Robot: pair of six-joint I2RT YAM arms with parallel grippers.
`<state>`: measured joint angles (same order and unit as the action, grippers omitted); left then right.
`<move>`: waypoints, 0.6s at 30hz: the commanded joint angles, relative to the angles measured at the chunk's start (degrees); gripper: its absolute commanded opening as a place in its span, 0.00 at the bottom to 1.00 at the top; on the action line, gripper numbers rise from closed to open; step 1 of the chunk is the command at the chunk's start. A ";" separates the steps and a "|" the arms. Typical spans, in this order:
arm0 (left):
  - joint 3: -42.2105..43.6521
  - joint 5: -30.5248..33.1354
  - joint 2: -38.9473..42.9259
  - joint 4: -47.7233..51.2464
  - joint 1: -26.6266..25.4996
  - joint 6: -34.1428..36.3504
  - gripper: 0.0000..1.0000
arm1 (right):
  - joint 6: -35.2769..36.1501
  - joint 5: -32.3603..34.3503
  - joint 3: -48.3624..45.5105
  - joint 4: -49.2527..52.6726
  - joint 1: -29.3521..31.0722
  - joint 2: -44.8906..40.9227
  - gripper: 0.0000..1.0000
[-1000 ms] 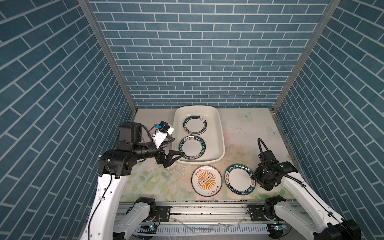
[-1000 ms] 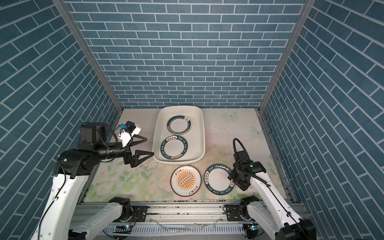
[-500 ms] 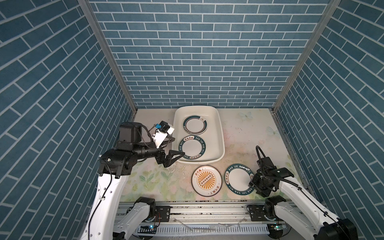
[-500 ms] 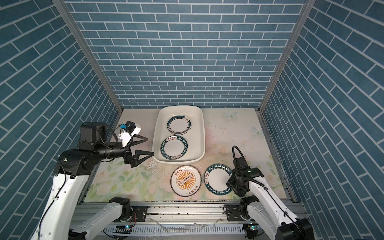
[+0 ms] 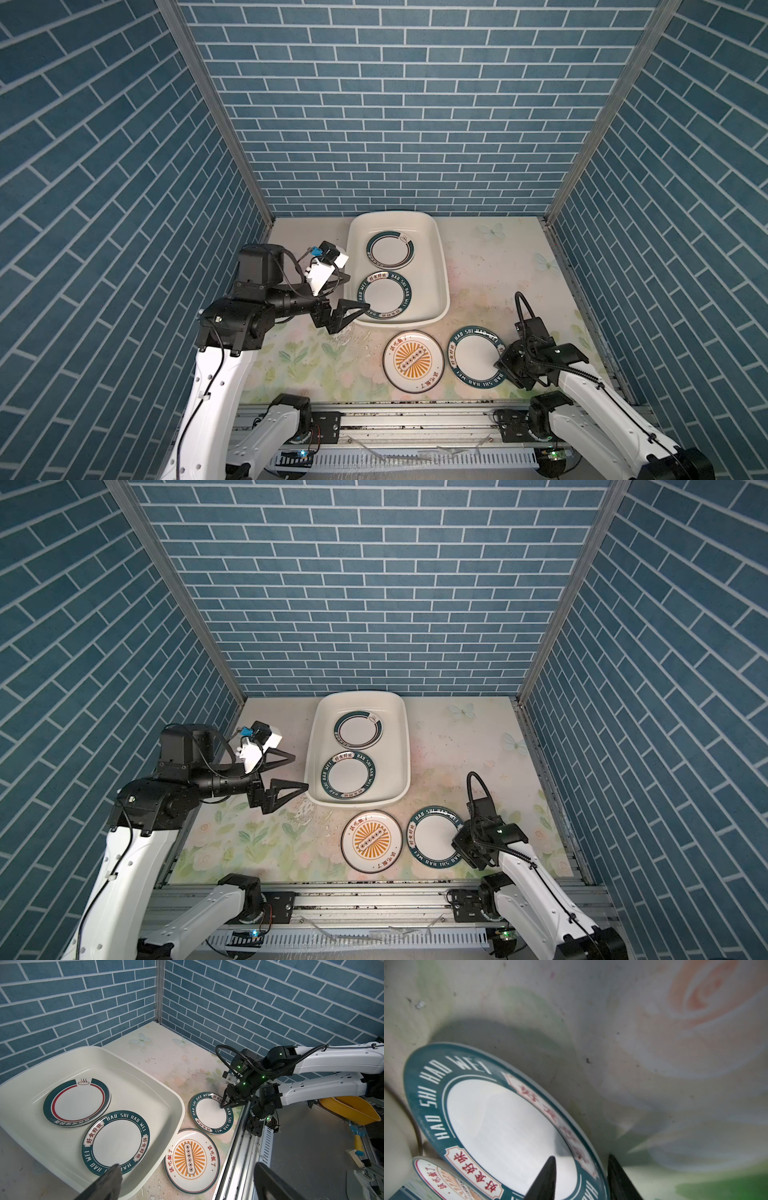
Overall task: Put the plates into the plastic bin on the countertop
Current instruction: 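Pinch the HAO SHI HAO WEI plate rim with the right gripper and tilt it up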
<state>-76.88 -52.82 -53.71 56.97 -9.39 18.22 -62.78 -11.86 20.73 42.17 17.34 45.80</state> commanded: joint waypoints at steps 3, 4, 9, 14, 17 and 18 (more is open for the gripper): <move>0.70 -0.65 -0.05 -1.42 -0.37 -1.03 1.00 | -1.69 2.33 -0.73 -3.90 -0.16 -0.11 0.39; 0.69 -0.68 -0.15 -1.51 -0.37 -1.11 1.00 | -1.49 2.50 -0.84 -4.51 -0.24 0.19 0.39; 0.56 -0.36 -0.16 -1.60 -0.34 -1.39 1.00 | -0.18 2.79 -1.32 -7.46 -0.82 1.44 0.37; 0.58 -0.17 -0.22 -1.64 -0.36 -1.35 1.00 | 1.26 1.97 -1.83 -8.20 -1.13 1.21 0.33; 0.57 -0.20 -0.25 -1.76 -0.37 -1.39 0.99 | 2.10 1.23 -2.16 -5.84 -1.20 -1.07 0.31; 0.62 -0.33 -0.31 -1.88 -0.36 -1.56 1.00 | 2.10 0.70 -2.75 -5.38 -1.17 -2.52 0.31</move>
<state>-76.88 -52.77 -53.76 55.72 -9.39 17.10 -61.63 -10.61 19.20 35.09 16.38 45.78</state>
